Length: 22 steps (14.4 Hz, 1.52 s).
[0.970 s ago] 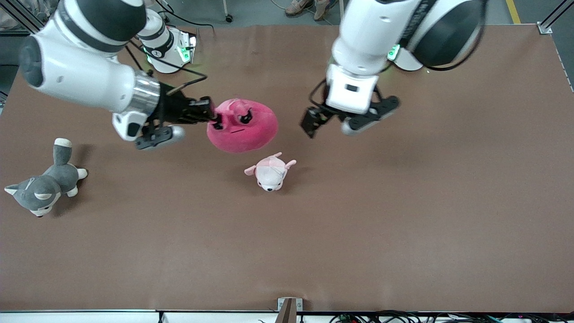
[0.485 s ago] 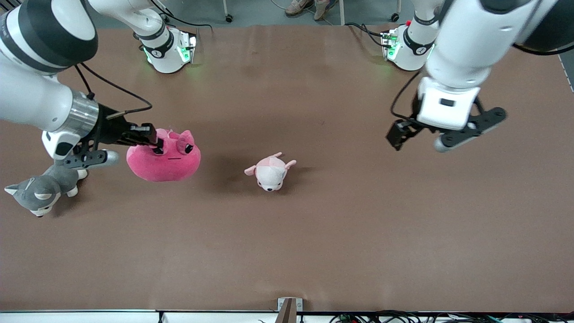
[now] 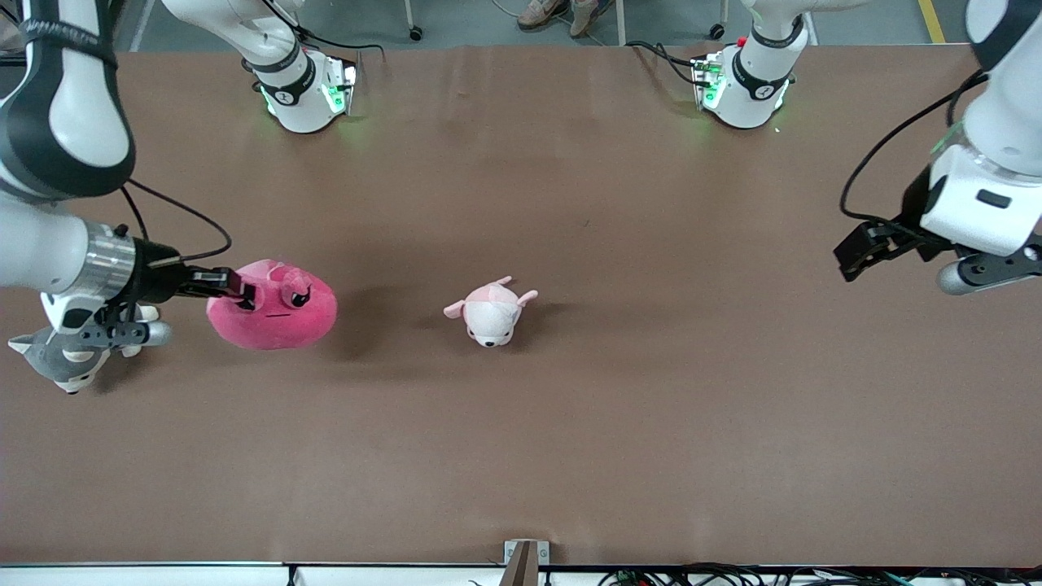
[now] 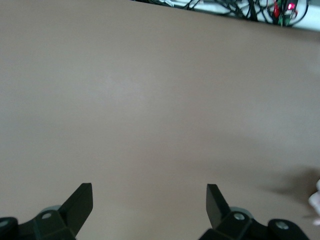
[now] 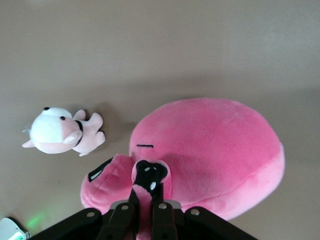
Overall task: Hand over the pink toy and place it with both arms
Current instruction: 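Carry the plush toward the grey cat while the left gripper retracts, then hold the pink plush down on the table with the right gripper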
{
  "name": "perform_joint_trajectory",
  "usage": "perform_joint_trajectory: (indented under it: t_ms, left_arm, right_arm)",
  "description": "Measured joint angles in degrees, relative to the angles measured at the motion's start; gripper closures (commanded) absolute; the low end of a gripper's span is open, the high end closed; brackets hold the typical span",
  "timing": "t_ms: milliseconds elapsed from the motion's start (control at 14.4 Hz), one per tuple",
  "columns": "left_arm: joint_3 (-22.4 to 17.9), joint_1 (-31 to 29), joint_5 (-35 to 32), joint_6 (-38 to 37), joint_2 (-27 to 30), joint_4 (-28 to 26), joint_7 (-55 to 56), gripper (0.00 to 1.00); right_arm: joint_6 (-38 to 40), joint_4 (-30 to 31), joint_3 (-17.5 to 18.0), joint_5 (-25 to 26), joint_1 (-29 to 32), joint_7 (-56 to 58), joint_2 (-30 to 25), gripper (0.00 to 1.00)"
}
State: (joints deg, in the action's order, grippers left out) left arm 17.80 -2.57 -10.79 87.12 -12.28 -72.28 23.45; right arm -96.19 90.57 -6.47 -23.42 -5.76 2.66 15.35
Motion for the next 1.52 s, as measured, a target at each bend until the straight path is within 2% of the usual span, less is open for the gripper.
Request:
perform_joint_trajectory:
  t_ms: [277, 554, 693, 970, 1247, 1524]
  left_arm:
    - [-1.68, -0.37, 1.85, -3.25, 2.34, -1.92, -7.26, 0.00]
    - [-9.87, 1.93, 7.61, -3.11, 8.89, -10.43, -12.38, 0.00]
    - [-11.56, 2.35, 8.09, -2.20, 11.78, -14.18, -14.34, 0.00]
    - [-11.69, 2.81, 8.18, 0.46, 15.32, -19.84, -14.69, 0.00]
    - [-11.49, 3.17, 8.19, 0.69, 15.63, -20.13, -15.21, 0.00]
    - [-11.49, 3.17, 8.19, 0.70, 15.63, -20.45, -16.28, 0.00]
  right_arm:
    - [1.57, 0.06, 0.01, -3.34, 5.06, 4.52, 3.02, 1.00]
    - [2.17, 0.14, 0.02, -9.82, 8.43, 7.96, 6.91, 1.00]
    - [3.04, 0.10, 0.02, -12.88, 10.04, 8.96, 8.99, 1.00]
    - [5.01, 0.03, 0.06, -16.19, 12.24, 11.88, 12.17, 1.00]
    - [6.85, -0.01, 0.08, -21.28, 13.58, 14.87, 15.26, 1.00]
    - [7.01, -0.08, 0.22, -23.78, 13.86, 17.14, 18.13, 1.00]
